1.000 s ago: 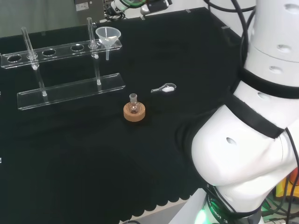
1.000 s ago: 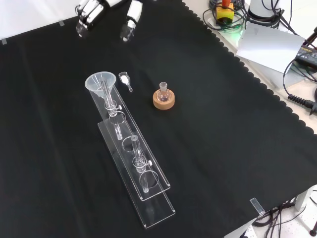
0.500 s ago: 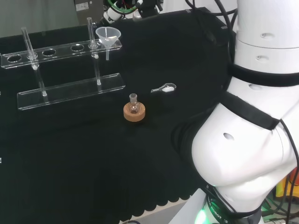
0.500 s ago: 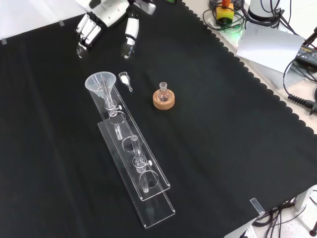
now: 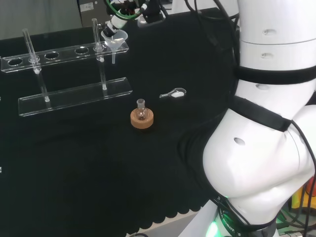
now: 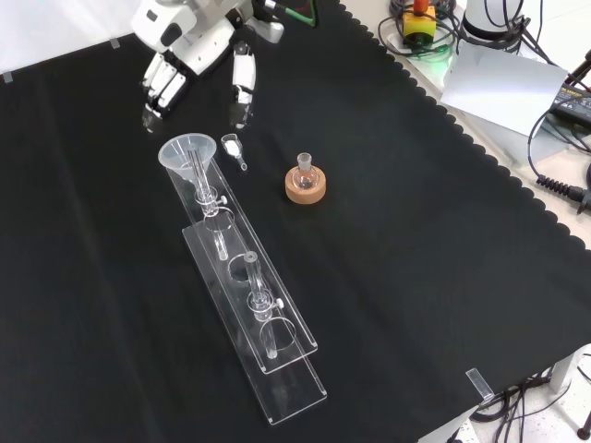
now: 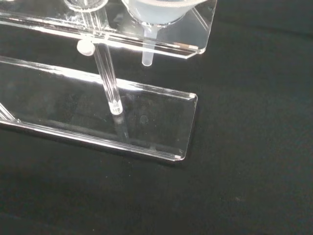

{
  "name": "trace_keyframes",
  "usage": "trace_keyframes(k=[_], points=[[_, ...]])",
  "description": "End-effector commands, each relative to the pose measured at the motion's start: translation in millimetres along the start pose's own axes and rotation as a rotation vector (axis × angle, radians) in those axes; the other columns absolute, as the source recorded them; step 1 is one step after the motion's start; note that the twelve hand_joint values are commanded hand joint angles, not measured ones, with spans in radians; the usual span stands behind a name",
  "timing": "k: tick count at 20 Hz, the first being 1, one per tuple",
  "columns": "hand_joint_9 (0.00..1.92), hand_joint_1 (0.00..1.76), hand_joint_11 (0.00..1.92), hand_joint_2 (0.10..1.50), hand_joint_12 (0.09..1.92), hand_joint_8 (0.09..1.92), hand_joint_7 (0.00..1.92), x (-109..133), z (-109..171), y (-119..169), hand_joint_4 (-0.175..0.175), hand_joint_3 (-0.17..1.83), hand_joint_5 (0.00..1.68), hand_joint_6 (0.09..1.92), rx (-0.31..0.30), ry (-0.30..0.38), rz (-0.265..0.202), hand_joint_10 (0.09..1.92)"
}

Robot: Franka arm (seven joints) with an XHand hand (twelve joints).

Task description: Pick up the funnel from the transparent funnel stand.

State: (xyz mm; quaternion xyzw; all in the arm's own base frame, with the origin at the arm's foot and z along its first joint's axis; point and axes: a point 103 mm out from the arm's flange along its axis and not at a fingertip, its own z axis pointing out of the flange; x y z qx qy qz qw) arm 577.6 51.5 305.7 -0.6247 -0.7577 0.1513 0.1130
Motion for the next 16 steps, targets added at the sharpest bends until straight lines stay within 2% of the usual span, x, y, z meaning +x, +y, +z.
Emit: trace_keyframes(k=[1, 6, 8, 13, 16], points=[[0.25, 0.39, 0.31, 0.89, 1.37, 0.58, 0.0, -1, 7, 14, -0.031, 0.03, 0.04, 0.09, 0.054, -0.014, -0.006, 0.8], [0.07, 0.39, 0.3, 0.88, 1.37, 0.43, 0.0, -7, 14, 20, -0.034, 0.03, 0.0, 0.09, 0.041, -0.023, 0.009, 0.87], [0.02, 0.39, 0.28, 0.88, 1.37, 0.36, 0.0, -9, 18, 22, -0.035, 0.03, 0.0, 0.09, 0.05, -0.023, 0.01, 0.84], [0.0, 0.39, 0.25, 0.87, 1.38, 0.21, 0.0, -14, 22, 27, -0.035, 0.03, 0.0, 0.09, 0.059, -0.014, 0.004, 0.75], [0.0, 0.37, 0.24, 0.87, 1.38, 0.18, 0.0, -17, 25, 30, -0.035, 0.03, 0.0, 0.09, 0.064, -0.018, 0.002, 0.81]])
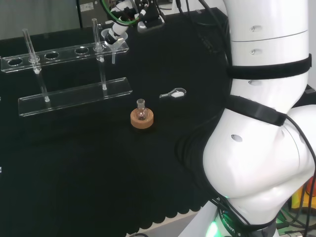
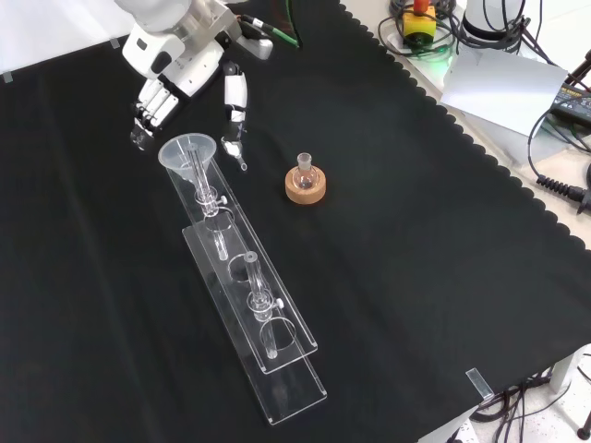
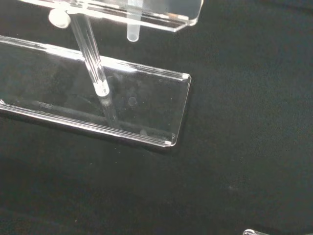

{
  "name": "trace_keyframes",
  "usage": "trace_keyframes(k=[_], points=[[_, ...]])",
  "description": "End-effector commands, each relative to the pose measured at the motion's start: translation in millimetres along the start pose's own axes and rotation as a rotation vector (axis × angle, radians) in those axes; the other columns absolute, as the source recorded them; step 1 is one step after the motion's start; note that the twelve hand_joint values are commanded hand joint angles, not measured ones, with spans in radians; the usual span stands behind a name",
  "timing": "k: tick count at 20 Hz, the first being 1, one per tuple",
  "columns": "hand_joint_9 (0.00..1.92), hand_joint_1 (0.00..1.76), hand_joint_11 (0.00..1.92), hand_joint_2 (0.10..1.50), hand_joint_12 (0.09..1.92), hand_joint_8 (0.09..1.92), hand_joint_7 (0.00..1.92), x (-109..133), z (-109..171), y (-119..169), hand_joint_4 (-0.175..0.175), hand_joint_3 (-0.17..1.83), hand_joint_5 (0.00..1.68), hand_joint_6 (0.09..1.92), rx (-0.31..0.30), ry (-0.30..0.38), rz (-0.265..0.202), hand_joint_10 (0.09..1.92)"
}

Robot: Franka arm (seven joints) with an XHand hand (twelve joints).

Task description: Pick up the funnel from the transparent funnel stand.

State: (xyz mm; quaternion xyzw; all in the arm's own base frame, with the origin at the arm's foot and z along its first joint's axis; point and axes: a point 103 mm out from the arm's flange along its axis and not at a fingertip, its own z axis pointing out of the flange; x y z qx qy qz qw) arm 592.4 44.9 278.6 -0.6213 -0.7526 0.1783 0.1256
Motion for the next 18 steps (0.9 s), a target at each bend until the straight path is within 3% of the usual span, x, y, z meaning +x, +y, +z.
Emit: trace_keyframes(k=[1, 9, 18], points=[[0.0, 0.37, 0.24, 0.86, 1.38, 0.18, 0.0, -8, 6, 8, -0.035, 0.03, 0.0, 0.09, 0.007, -0.004, -0.004, 0.83], [0.04, 0.34, 0.25, 0.85, 1.38, 0.23, 0.0, -10, 13, 15, -0.035, 0.02, 0.0, 0.09, 0.017, -0.005, -0.016, 0.88], [0.12, 0.36, 0.25, 0.85, 1.38, 0.36, 0.0, -3, 16, 23, -0.035, 0.02, 0.0, 0.09, 0.032, -0.074, -0.012, 0.85]])
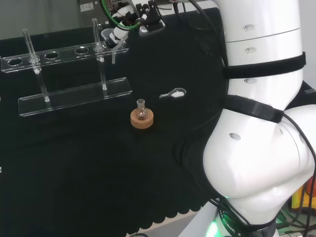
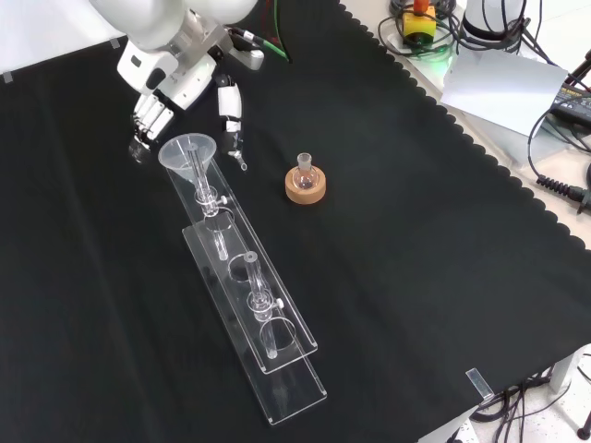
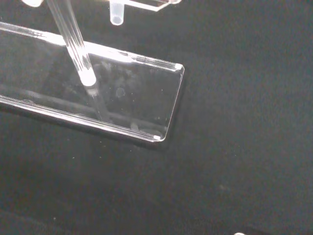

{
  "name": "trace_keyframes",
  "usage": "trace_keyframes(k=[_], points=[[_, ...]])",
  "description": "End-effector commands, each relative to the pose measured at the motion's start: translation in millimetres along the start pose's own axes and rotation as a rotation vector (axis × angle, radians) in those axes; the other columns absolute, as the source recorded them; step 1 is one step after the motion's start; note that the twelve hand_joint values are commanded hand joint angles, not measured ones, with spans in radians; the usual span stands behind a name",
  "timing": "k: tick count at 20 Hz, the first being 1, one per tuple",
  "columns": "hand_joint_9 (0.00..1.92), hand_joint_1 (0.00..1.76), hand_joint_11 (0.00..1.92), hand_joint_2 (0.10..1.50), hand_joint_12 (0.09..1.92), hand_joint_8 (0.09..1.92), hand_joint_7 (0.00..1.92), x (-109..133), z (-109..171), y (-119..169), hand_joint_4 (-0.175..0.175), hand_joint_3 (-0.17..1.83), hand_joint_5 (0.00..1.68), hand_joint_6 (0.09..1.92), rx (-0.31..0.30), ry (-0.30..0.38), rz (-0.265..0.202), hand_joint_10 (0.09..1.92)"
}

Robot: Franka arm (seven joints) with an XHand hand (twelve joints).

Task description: Pick up the funnel from the transparent funnel stand.

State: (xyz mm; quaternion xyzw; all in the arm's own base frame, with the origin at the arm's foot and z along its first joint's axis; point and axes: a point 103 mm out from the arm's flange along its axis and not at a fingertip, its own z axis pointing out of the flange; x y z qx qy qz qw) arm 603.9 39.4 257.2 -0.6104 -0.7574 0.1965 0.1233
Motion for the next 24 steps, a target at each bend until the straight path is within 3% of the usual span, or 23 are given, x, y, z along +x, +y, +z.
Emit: trace_keyframes(k=[1, 9, 16, 24], points=[[0.12, 0.37, 0.24, 0.85, 1.38, 0.36, 0.0, 5, 1, 5, -0.035, 0.02, 0.0, 0.09, 0.007, -0.05, 0.007, 0.85], [0.13, 0.46, 0.22, 0.85, 1.39, 0.38, 0.0, 3, 1, 9, -0.036, 0.02, 0.0, 0.09, 0.008, -0.075, 0.009, 0.83], [0.31, 0.53, 0.21, 0.86, 1.4, 0.65, 0.02, 4, -2, 11, -0.048, 0.02, 0.0, 0.09, 0.006, -0.107, 0.014, 0.75], [0.52, 0.62, 0.23, 0.88, 1.38, 0.67, 0.24, 11, -14, 14, -0.043, 0.05, 0.21, 0.09, -0.027, -0.209, 0.028, 0.65]])
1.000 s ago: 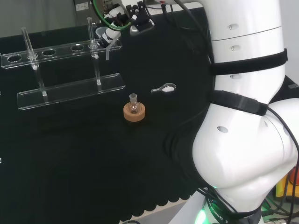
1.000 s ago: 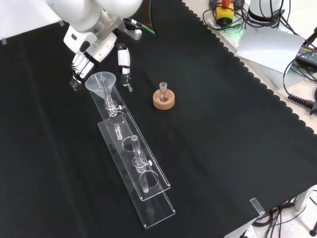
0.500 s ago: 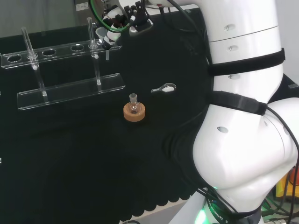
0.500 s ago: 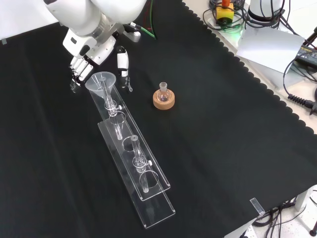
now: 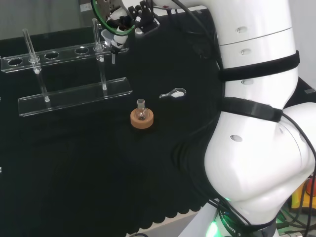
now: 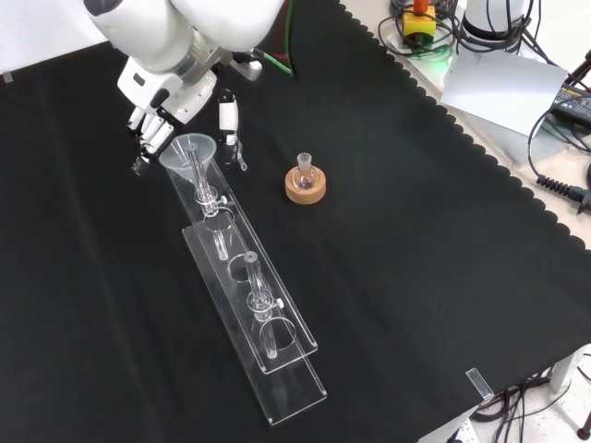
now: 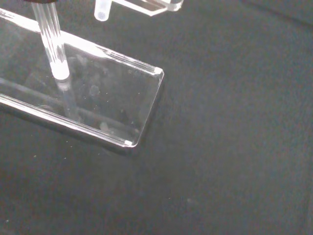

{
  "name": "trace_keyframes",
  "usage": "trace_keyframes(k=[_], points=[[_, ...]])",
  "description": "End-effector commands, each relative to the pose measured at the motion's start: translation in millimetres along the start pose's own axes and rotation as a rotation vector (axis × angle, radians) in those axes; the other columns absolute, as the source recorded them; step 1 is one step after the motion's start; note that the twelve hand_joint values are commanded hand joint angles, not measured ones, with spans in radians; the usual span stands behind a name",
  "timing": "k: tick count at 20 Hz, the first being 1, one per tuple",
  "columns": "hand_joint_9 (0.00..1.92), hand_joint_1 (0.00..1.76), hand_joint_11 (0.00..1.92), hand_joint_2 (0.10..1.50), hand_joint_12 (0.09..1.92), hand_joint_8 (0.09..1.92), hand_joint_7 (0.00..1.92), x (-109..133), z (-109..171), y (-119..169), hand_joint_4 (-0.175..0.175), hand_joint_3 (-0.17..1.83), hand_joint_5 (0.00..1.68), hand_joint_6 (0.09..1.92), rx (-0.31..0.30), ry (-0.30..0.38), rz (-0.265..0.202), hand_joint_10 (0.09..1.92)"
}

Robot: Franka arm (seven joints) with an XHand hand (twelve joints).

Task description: Pick up the funnel from the transparent funnel stand.

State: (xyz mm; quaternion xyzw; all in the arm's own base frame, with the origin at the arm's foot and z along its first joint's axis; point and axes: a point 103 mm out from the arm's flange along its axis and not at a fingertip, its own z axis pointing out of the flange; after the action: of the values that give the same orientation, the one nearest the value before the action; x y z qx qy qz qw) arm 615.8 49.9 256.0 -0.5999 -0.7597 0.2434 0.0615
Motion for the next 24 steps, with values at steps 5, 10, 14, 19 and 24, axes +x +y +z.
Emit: trace_keyframes(k=[5, 10, 14, 19, 24], points=[[0.58, 0.64, 0.25, 0.89, 1.37, 0.68, 0.38, 2, -20, -1, -0.018, 0.07, 0.43, 0.09, -0.088, -0.096, 0.034, 0.62], [0.76, 0.67, 0.32, 0.88, 1.32, 0.7, 0.57, 2, -29, -7, -0.008, 0.11, 0.58, 0.22, -0.13, -0.123, 0.05, 0.56], [0.89, 0.69, 0.39, 0.83, 1.3, 0.77, 0.61, -1, -31, -9, -0.018, 0.23, 0.5, 0.43, -0.12, -0.107, 0.046, 0.58], [0.54, 0.6, 0.3, 0.74, 1.36, 0.74, 0.25, -5, -26, -7, -0.044, 0.33, 0.2, 0.15, -0.041, -0.028, -0.025, 0.66], [0.28, 0.47, 0.21, 0.68, 1.39, 0.69, 0.02, -8, -22, 0, -0.039, 0.3, 0.03, 0.09, 0.037, 0.012, -0.097, 0.75]])
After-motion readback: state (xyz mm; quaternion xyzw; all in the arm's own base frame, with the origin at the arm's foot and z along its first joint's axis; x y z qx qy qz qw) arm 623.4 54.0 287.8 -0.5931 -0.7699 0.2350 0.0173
